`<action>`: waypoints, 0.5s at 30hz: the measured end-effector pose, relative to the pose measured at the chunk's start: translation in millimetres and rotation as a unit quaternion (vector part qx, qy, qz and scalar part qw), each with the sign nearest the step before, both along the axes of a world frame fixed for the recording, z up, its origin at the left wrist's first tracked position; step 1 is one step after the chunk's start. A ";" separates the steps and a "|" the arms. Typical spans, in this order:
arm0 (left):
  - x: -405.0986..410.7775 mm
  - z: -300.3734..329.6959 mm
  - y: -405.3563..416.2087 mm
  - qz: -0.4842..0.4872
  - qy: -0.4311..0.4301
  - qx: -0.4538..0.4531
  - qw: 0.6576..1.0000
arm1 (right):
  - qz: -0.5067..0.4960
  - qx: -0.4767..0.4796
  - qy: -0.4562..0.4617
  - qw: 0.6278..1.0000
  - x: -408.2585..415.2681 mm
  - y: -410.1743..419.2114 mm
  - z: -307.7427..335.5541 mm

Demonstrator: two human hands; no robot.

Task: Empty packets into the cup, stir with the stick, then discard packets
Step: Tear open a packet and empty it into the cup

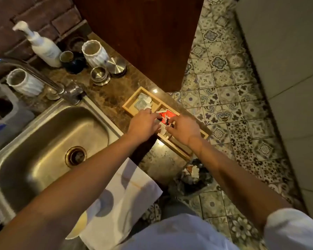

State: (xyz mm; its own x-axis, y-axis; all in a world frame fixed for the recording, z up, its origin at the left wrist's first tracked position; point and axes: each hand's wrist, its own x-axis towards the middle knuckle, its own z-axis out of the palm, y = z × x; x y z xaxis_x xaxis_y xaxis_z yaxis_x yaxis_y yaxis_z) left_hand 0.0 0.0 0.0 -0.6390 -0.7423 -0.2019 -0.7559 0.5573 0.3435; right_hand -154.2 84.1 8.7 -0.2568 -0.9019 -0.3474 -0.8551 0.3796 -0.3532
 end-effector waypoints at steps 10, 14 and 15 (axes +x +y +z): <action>-5.1 -4.5 -4.7 -0.026 -0.051 0.001 0.998 | -0.018 0.061 0.031 0.997 7.4 -9.6 -4.2; -6.7 -3.1 -4.8 -0.035 -0.055 0.006 0.998 | -0.030 0.074 0.024 0.997 8.8 -11.0 -7.8; -6.6 -3.1 -5.2 -0.032 -0.054 0.009 0.998 | -0.031 0.077 0.023 0.996 8.6 -11.0 -8.6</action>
